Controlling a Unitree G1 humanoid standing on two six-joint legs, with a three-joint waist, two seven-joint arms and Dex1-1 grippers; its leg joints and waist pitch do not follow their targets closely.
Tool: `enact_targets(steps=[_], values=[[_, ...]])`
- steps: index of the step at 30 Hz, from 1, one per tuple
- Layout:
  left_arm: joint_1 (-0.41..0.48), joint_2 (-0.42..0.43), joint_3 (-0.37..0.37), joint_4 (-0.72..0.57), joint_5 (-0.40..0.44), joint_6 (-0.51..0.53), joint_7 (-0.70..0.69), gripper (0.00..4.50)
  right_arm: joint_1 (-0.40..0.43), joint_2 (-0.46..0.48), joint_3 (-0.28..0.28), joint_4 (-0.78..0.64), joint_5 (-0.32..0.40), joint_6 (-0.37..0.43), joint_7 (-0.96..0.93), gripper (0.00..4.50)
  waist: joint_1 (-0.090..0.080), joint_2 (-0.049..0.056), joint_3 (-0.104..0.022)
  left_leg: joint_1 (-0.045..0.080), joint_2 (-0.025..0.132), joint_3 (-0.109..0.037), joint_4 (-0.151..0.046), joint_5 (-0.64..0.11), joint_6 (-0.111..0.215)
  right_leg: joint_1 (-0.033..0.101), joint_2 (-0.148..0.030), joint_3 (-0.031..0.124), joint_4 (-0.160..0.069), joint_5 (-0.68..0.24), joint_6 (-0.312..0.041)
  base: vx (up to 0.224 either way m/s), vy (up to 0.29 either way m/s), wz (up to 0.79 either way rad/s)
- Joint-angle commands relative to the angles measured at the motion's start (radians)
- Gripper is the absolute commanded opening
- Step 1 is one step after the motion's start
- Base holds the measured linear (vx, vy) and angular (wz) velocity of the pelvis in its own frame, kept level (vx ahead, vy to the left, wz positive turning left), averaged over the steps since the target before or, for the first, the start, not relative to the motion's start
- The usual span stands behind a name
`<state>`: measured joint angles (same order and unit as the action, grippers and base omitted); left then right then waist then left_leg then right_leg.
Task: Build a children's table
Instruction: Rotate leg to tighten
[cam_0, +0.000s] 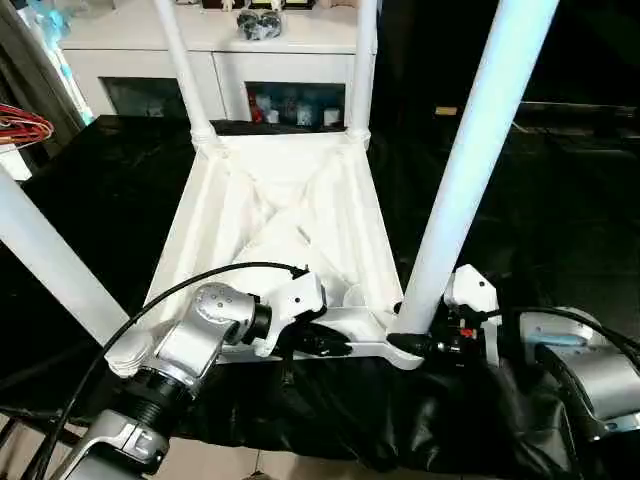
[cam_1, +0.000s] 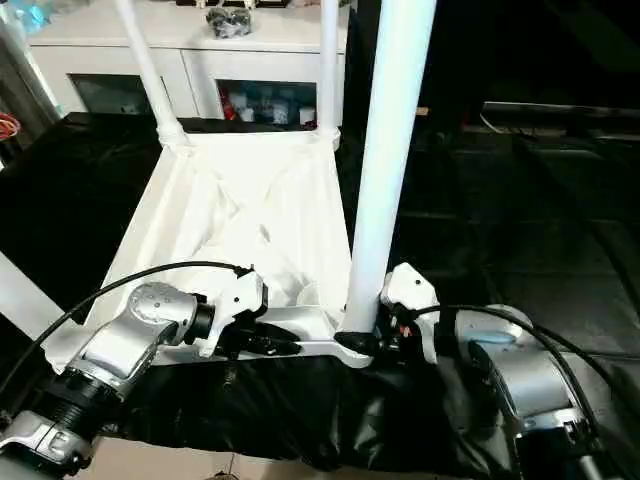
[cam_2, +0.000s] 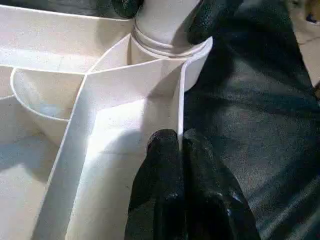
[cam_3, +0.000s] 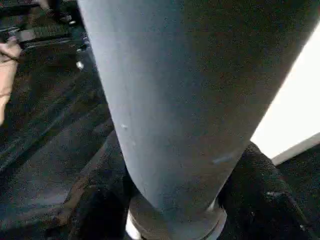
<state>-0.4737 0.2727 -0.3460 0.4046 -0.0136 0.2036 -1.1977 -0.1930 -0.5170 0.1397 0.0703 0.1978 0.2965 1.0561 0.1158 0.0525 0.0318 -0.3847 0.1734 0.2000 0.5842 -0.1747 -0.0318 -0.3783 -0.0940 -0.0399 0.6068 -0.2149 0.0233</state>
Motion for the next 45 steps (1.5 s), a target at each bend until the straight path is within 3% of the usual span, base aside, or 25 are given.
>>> enact_targets(steps=[1, 3, 4, 5, 7, 8, 11, 12, 14, 15, 16, 17, 19, 23, 25, 26, 29, 30, 38, 40, 41, 45], values=[[-0.042, -0.083, 0.037, 0.008, -0.019, 0.011, 0.138, 0.00, 0.045, 0.075, 0.071, 0.020, -0.011, 0.060, -0.060, 2.04, -0.008, -0.016, -0.041, 0.025, 0.060, -0.027, -0.075, -0.269, 0.039, 0.023, -0.057, 0.035, -0.080, -0.189, -0.248, 0.000, 0.000, 0.00], [-0.044, -0.110, 0.039, 0.007, -0.012, 0.024, 0.181, 0.00, 0.041, 0.129, 0.052, 0.046, -0.023, 0.072, -0.150, 2.04, -0.015, -0.014, -0.037, 0.029, 0.058, -0.033, -0.081, -0.343, 0.001, 0.021, -0.063, 0.034, -0.093, -0.340, -0.210, 0.000, 0.000, 0.00], [-0.044, -0.110, 0.039, 0.007, -0.012, 0.024, 0.181, 0.00, 0.041, 0.129, 0.052, 0.046, -0.023, 0.072, -0.151, 2.03, -0.015, -0.014, -0.037, 0.029, 0.058, -0.033, -0.081, -0.343, 0.001, 0.021, -0.063, 0.034, -0.093, -0.340, -0.210, 0.000, 0.000, 0.00], [-0.044, -0.148, 0.039, 0.001, 0.001, 0.044, 0.243, 0.00, 0.027, 0.202, 0.029, 0.088, -0.043, 0.088, -0.272, 2.01, -0.028, -0.014, -0.031, 0.031, 0.055, -0.038, -0.087, -0.395, -0.027, 0.012, -0.062, 0.035, -0.104, -0.442, -0.172, 0.000, 0.000, 0.00], [-0.045, -0.169, 0.041, -0.001, 0.006, 0.058, 0.277, 0.00, 0.019, 0.239, 0.018, 0.107, -0.052, 0.097, -0.331, 2.00, -0.038, -0.015, -0.028, 0.032, 0.053, -0.042, -0.090, -0.423, -0.041, 0.011, -0.063, 0.032, -0.109, -0.491, -0.153, 0.000, 0.000, 0.00], [-0.045, -0.169, 0.041, -0.001, 0.006, 0.058, 0.277, 0.00, 0.019, 0.239, 0.018, 0.107, -0.052, 0.097, -0.331, 2.00, -0.043, -0.015, -0.027, 0.029, 0.051, -0.049, -0.092, -0.443, -0.045, 0.016, -0.064, 0.028, -0.113, -0.541, -0.127, 0.000, 0.000, 0.00], [-0.046, -0.227, 0.049, -0.008, 0.020, 0.094, 0.364, 0.00, -0.006, 0.334, -0.012, 0.143, -0.060, 0.127, -0.466, 2.00, -0.051, -0.016, -0.025, 0.042, 0.047, -0.051, -0.091, -0.484, -0.048, 0.003, -0.065, 0.027, -0.129, -0.601, -0.101, 0.000, 0.000, 0.00], [-0.047, -0.242, 0.050, -0.010, 0.023, 0.101, 0.382, 0.00, -0.018, 0.360, -0.022, 0.155, -0.063, 0.137, -0.505, 2.00, -0.054, -0.019, -0.027, 0.041, 0.047, -0.051, -0.093, -0.479, -0.047, 0.005, -0.065, 0.026, -0.130, -0.598, -0.100, 0.000, 0.000, 0.00], [-0.051, -0.269, 0.047, -0.008, 0.029, 0.103, 0.412, 0.00, -0.045, 0.412, -0.027, 0.174, -0.066, 0.132, -0.552, 2.00, -0.062, -0.014, -0.032, 0.025, 0.051, -0.056, -0.104, -0.443, -0.046, 0.017, -0.062, 0.023, -0.120, -0.514, -0.105, 0.000, 0.000, 0.00], [-0.052, -0.272, 0.040, -0.007, 0.031, 0.096, 0.410, 0.00, -0.053, 0.424, -0.022, 0.175, -0.063, 0.126, -0.548, 2.35, -0.064, -0.014, -0.032, 0.029, 0.050, -0.054, -0.104, -0.452, -0.046, 0.013, -0.059, 0.024, -0.121, -0.488, -0.112, 0.000, 0.000, 0.00], [-0.052, -0.274, 0.036, -0.008, 0.033, 0.092, 0.410, 0.00, -0.055, 0.431, -0.020, 0.174, -0.064, 0.122, -0.544, 2.35, -0.065, -0.019, -0.033, 0.030, 0.050, -0.052, -0.103, -0.452, -0.044, 0.013, -0.059, 0.025, -0.121, -0.476, -0.116, 0.000, 0.000, 0.00], [-0.047, -0.270, 0.029, -0.013, 0.035, 0.087, 0.398, 0.00, -0.057, 0.436, -0.020, 0.163, -0.057, 0.124, -0.531, 2.56, -0.063, -0.015, -0.032, 0.032, 0.051, -0.051, -0.103, -0.448, -0.039, 0.012, -0.059, 0.027, -0.121, -0.453, -0.124, 0.000, 0.000, 0.00], [-0.043, -0.259, 0.021, -0.015, 0.040, 0.074, 0.382, 0.00, -0.059, 0.432, -0.022, 0.155, -0.051, 0.127, -0.521, 2.72, -0.062, -0.017, -0.032, 0.034, 0.051, -0.046, -0.102, -0.441, -0.031, 0.010, -0.058, 0.030, -0.120, -0.424, -0.135, 0.000, 0.000, 0.00], [-0.037, -0.226, 0.013, -0.019, 0.035, 0.043, 0.335, 0.00, -0.061, 0.401, -0.027, 0.138, -0.036, 0.140, -0.486, 2.97, -0.062, -0.022, -0.033, 0.033, 0.052, -0.043, -0.102, -0.417, -0.017, 0.012, -0.060, 0.033, -0.120, -0.419, -0.139, 0.000, 0.000, 0.00], [-0.012, -0.157, 0.016, -0.063, -0.003, 0.031, 0.207, 0.00, -0.056, 0.301, 0.005, 0.108, -0.070, 0.097, -0.384, 3.25, -0.056, -0.023, -0.037, 0.029, 0.054, -0.039, -0.098, -0.372, -0.004, 0.017, -0.061, 0.035, -0.115, -0.374, -0.143, 0.000, 0.000, 0.00], [-0.012, -0.156, 0.016, -0.063, -0.003, 0.031, 0.207, 0.00, -0.056, 0.301, 0.005, 0.108, -0.070, 0.097, -0.384, 3.32, -0.054, -0.023, -0.039, 0.028, 0.055, -0.038, -0.097, -0.357, 0.000, 0.018, -0.061, 0.035, -0.112, -0.353, -0.149, 0.000, 0.000, 0.00], [-0.007, -0.126, 0.014, -0.070, -0.015, 0.031, 0.149, 0.00, -0.051, 0.242, 0.011, 0.084, -0.043, 0.097, -0.275, 3.32, -0.045, -0.029, -0.043, 0.033, 0.056, -0.029, -0.089, -0.310, 0.020, 0.012, -0.059, 0.038, -0.110, -0.307, -0.175, 0.000, 0.000, 0.00], [-0.007, -0.126, 0.014, -0.070, -0.015, 0.031, 0.149, 0.00, -0.051, 0.242, 0.011, 0.084, -0.043, 0.097, -0.275, 3.32, -0.044, -0.027, -0.044, 0.024, 0.057, -0.030, -0.089, -0.267, 0.031, 0.020, -0.059, 0.037, -0.101, -0.256, -0.188, 0.000, 0.000, 0.00], [-0.025, -0.065, 0.020, -0.039, -0.035, 0.003, 0.043, 0.00, -0.027, 0.066, 0.072, 0.048, -0.014, 0.049, 0.016, 3.32, -0.017, -0.023, -0.052, 0.022, 0.059, -0.024, -0.072, -0.159, 0.090, 0.027, -0.053, 0.029, -0.075, -0.064, -0.251, 0.000, 0.000, 0.00], [-0.027, -0.064, 0.020, -0.036, -0.035, 0.001, 0.040, 0.00, -0.027, 0.059, 0.074, 0.050, -0.016, 0.045, 0.027, 3.32, -0.015, -0.023, -0.053, 0.022, 0.060, -0.023, -0.070, -0.154, 0.095, 0.026, -0.055, 0.030, -0.073, -0.055, -0.258, 0.000, 0.000, 0.00], [-0.035, -0.059, 0.022, -0.025, -0.036, -0.003, 0.026, 0.00, -0.028, 0.040, 0.077, 0.056, -0.014, 0.037, 0.055, 3.17, -0.014, -0.027, -0.052, 0.020, 0.060, -0.023, -0.070, -0.151, 0.099, 0.027, -0.056, 0.029, -0.073, -0.058, -0.261, 0.000, 0.000, 0.00], [-0.047, -0.044, 0.024, -0.007, -0.041, -0.009, -0.010, 0.00, -0.036, 0.010, 0.075, 0.068, -0.008, 0.024, 0.099, 2.91, -0.006, -0.027, -0.049, 0.024, 0.061, -0.022, -0.072, -0.195, 0.082, 0.024, -0.059, 0.031, -0.081, -0.145, -0.250, 0.000, 0.000, 0.00]])
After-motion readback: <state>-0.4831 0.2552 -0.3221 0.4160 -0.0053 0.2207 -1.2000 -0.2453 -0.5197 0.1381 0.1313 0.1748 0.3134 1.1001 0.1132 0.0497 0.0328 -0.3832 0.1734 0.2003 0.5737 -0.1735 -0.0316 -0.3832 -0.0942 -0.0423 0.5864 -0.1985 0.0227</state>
